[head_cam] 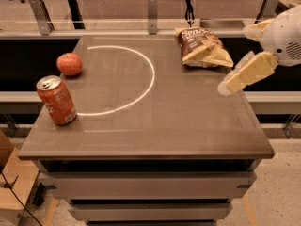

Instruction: Move brown chip bag near apple

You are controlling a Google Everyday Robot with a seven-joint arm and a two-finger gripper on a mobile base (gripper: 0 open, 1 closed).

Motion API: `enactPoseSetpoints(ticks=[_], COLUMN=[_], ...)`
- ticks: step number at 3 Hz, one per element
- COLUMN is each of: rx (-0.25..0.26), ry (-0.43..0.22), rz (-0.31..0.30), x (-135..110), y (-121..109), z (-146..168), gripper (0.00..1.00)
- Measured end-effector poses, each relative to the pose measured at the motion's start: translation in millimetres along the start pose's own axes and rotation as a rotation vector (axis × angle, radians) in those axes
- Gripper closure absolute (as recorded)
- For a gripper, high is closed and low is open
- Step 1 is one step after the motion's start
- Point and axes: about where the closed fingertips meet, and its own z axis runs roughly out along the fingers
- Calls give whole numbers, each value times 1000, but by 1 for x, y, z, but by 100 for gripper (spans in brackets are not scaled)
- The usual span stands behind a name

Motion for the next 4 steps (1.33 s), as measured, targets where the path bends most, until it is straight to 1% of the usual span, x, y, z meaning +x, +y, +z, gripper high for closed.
enactPoseSetpoints(ticks=[1,2,3,4], rx=[9,29,64,104], ry=[-92,-193,-254,-299], rz=[67,141,217,292], x=[-1,-1,5,17], y=[-16,-41,-68,-96], z=[17,45,72,98], gripper=[0,0,0,0])
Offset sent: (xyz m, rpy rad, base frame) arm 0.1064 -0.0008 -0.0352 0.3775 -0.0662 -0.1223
